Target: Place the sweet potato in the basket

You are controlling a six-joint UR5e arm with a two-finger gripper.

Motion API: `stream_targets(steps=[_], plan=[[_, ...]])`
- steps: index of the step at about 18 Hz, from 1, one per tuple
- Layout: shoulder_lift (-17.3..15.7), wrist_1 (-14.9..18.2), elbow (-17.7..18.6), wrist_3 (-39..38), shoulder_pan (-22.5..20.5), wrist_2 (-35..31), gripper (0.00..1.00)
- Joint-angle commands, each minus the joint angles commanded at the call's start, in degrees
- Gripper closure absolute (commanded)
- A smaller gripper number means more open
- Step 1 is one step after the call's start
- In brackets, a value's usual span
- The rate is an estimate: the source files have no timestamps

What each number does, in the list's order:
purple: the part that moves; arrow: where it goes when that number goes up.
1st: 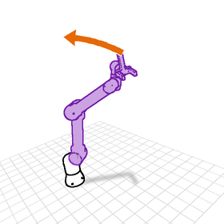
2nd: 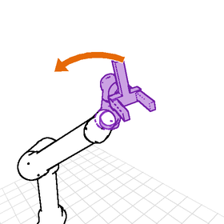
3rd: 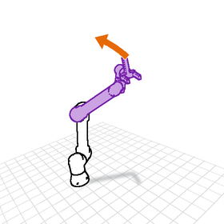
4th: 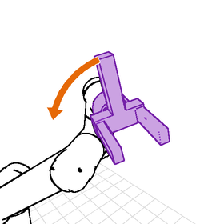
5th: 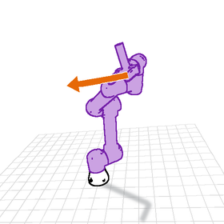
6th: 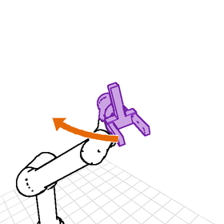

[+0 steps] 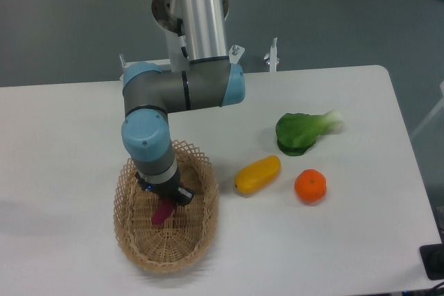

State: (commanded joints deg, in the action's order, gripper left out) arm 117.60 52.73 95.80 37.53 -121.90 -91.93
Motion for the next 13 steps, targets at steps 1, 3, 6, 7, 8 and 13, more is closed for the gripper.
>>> stream_targets(steps=[1,3,6,7,8,13], plan=[[-0.2,0.1,-0.7,0.2,0.0,0.0,0.0],[-0.8,0.0,-1.1,0.4,-0.1,-0.1,0.0],[-1.2,-0.2,-2.9,0.4,-0.2,-1.3,0.0],[-1.2,0.0,-4.1,0.4,-0.2,-2.0,0.0],[-1.3,0.3,-5.2,0.3,-0.3,-2.5,0.0],[-4.5,0.0,-9.5,1.4,-4.4,-2.7,0.0]])
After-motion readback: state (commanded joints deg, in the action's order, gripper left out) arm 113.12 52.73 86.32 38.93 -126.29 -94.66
